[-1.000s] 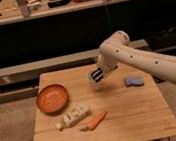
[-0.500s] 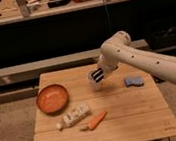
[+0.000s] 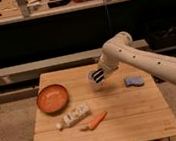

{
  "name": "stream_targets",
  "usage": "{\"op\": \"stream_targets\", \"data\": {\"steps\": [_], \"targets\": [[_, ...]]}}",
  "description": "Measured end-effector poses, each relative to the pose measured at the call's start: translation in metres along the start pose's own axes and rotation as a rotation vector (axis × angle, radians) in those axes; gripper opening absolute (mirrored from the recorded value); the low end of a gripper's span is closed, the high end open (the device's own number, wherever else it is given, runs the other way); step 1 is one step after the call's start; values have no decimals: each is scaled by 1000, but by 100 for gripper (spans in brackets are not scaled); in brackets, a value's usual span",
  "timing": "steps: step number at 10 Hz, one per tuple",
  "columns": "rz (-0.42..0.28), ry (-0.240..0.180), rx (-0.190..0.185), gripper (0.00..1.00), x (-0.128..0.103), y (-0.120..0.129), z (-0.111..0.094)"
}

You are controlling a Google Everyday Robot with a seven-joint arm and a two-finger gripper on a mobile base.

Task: Place the eraser in the ceramic cup

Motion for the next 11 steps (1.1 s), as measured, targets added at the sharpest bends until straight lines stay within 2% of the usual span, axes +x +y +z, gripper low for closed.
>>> {"op": "stream_targets", "data": {"steps": [11], "targets": [[-26, -36, -3, 0, 7, -1, 11]]}}
